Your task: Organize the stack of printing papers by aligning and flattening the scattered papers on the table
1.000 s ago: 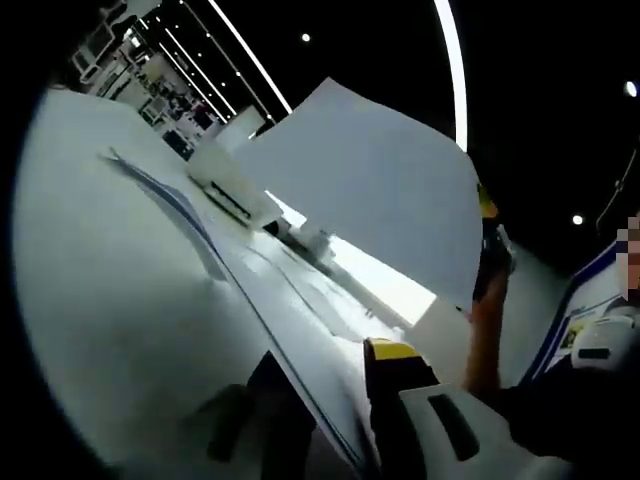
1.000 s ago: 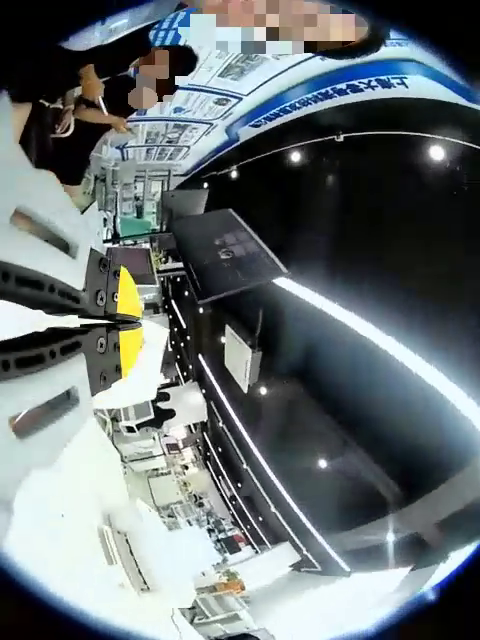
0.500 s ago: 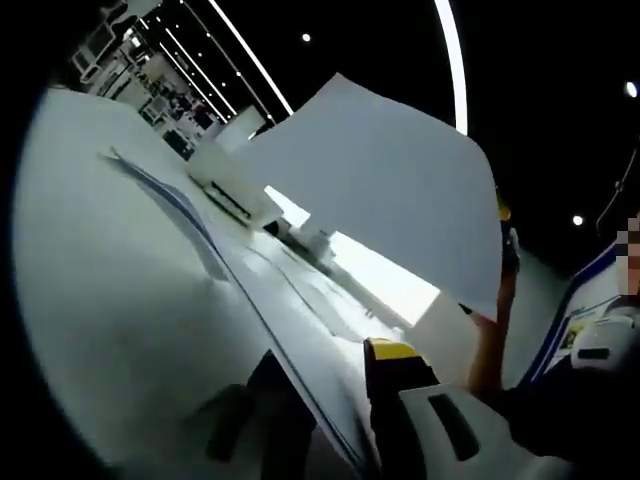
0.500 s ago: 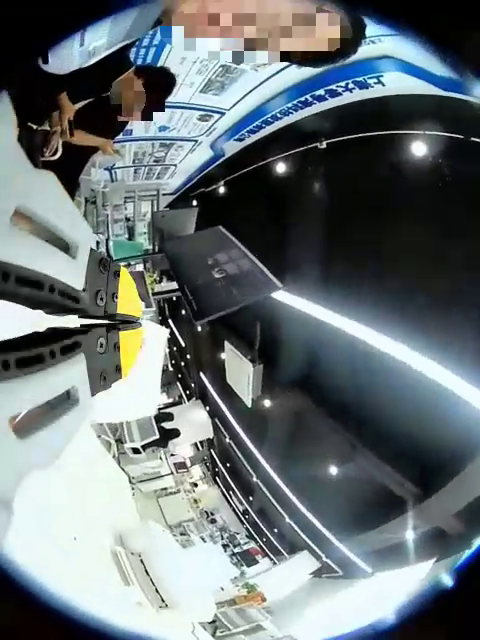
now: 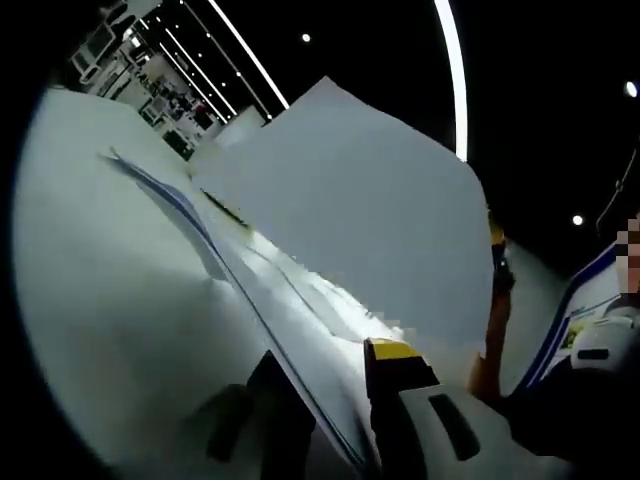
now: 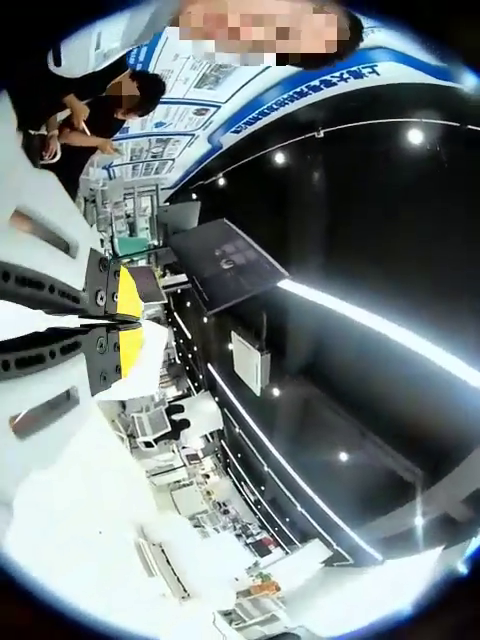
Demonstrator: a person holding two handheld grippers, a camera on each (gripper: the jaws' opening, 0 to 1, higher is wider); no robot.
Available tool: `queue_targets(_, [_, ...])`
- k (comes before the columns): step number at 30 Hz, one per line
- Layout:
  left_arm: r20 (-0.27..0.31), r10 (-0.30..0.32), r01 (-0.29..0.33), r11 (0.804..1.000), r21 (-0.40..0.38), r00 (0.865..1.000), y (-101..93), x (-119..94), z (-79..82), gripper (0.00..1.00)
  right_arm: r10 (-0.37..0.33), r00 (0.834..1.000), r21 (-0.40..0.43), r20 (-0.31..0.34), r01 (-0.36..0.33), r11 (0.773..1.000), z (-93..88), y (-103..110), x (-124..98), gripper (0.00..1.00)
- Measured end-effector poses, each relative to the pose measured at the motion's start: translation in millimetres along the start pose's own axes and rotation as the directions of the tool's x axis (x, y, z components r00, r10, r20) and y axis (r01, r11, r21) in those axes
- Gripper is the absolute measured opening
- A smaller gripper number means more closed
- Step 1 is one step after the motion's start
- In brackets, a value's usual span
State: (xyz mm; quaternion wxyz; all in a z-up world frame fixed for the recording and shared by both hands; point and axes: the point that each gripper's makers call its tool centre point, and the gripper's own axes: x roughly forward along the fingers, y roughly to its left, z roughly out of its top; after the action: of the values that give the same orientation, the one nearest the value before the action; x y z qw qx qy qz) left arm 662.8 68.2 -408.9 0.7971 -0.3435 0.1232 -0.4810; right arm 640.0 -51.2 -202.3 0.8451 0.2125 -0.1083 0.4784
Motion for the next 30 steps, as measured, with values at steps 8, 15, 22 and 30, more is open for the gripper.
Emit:
queue_targets(8, [0.001, 0.004, -0.004, 1.0, 0.002, 1.0, 1.3, -0.6, 0.6, 0.22, -0.047, 0.998, 0.04, -0.033, 0.048, 0.998, -24.9, -12.7, -18.4, 0.0])
queue_targets(15, [0.002, 0.005, -0.005, 1.0, 0.0, 1.0, 3.6, -1.3, 1.7, 0.22, -0.084, 0.996, 0.075, -0.043, 0.087, 0.993, -34.2, -18.1, -30.4, 0.0])
queue_targets(22, [0.002, 0.005, -0.005, 1.0, 0.0, 1.0, 6.6, -2.5, 2.9, 0.22, -0.106, 0.993, 0.129, -0.058, 0.113, 0.985, -44.3, -16.9, -36.9, 0.0])
queue_targets(30, [0.003, 0.008, -0.008, 1.0, 0.001, 1.0, 9.8, -3.5, 3.8, 0.22, -0.182, 0.983, 0.333, -0.03, 0.182, 0.925, -86.9, -46.2, -69.4, 0.0])
